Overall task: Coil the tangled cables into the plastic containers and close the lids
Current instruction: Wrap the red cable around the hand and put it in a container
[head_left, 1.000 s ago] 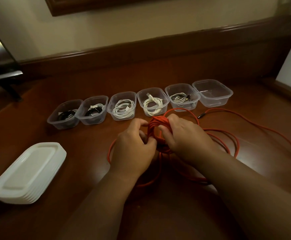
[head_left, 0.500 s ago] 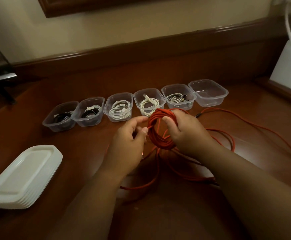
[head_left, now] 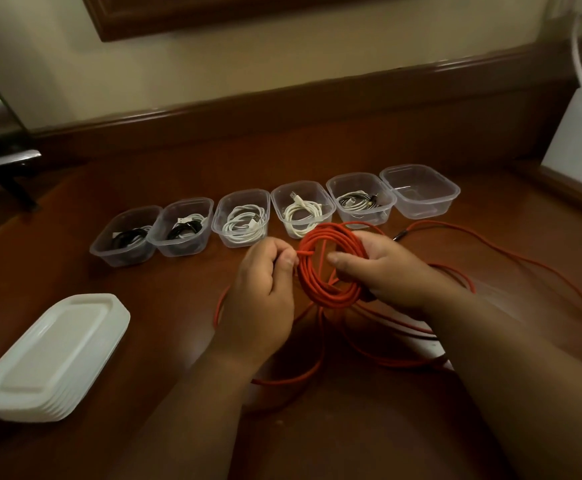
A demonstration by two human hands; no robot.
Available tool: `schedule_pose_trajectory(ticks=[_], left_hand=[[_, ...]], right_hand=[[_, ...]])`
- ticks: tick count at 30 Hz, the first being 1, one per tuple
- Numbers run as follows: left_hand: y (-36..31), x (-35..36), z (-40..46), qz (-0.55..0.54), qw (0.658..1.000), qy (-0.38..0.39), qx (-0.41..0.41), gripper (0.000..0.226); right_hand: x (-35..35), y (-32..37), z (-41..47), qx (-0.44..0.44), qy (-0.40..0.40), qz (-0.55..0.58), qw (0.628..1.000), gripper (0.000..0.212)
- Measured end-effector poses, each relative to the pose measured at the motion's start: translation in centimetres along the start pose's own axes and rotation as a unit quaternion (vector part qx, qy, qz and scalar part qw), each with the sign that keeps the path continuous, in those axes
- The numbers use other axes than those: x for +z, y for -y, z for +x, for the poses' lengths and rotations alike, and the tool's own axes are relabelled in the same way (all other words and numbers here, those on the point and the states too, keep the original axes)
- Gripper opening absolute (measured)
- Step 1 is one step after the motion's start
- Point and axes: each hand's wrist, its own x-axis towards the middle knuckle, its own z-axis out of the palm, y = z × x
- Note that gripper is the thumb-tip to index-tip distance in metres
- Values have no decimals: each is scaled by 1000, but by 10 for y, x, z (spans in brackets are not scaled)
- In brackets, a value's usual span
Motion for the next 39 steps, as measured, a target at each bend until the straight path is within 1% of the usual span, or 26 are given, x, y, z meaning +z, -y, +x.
schedule_pose_trajectory(ticks=[2, 3, 4, 6, 7, 10, 12, 16, 19, 23, 26, 28, 29, 31, 32, 34, 36, 37, 38, 39], left_hand=[[-1, 2, -1, -12, 1000, -14, 3, 23], [0, 3, -1, -24, 1000, -20, 1, 24], [2, 4, -1, -41, 999, -24, -4, 25], [4, 6, 0, -82, 996, -27, -33, 27], [4, 7, 0, -104, 993, -29, -53, 27], [-1, 10, 1, -179, 978, -52, -91, 27], [-3, 9, 1, -201, 973, -63, -98, 26], [-5, 6, -1, -204, 974, -59, -84, 24], [-9, 6, -1, -226, 968, -67, -85, 24], [-9, 3, 1, -292, 949, -76, -87, 26], [-5, 1, 4, -304, 946, -78, -81, 28], [-2, 0, 6, -291, 950, -75, -90, 27], [0, -1, 7, -271, 956, -67, -92, 24], [4, -4, 10, -213, 973, -36, -83, 20], [6, -6, 11, -181, 981, -18, -68, 18], [9, -10, 13, -94, 996, 1, -9, 15], [10, -9, 11, -39, 999, -2, 34, 14], [9, -7, 9, -34, 999, -6, 32, 13], [6, -4, 7, -48, 999, -8, 16, 17], [3, -1, 6, -84, 996, -6, -17, 20]], right_hand=[[1, -1, 0, 9, 32, -17, 999, 23], [2, -1, 1, 7, 40, -49, 998, 28], [3, -2, 2, 6, 44, -79, 996, 28], [3, -3, 2, 4, 44, -114, 993, 11], [2, -3, 3, 4, 40, -126, 991, 6], [3, -3, 2, 4, 31, -144, 989, 5], [3, -1, 2, 1, 26, -155, 988, 4], [0, -1, 2, 6, -11, -180, 984, 13], [1, -3, 3, 24, -9, -203, 979, 16], [0, -1, 4, 31, -21, -184, 982, 17], [1, 4, 2, 22, -26, -179, 983, 22], [1, 7, 0, 22, -23, -177, 984, 24], [0, 7, -1, 25, -24, -157, 987, 25], [-2, 9, -4, 46, -33, -60, 997, 25], [-3, 11, -6, 60, -35, 7, 998, 25], [-1, 16, -10, 74, -32, 123, 989, 25], [4, 19, -12, 75, -41, 165, 983, 28], [9, 20, -13, 71, -51, 169, 982, 29], [13, 20, -13, 64, -62, 173, 981, 30], [17, 21, -13, 57, -76, 177, 980, 30]])
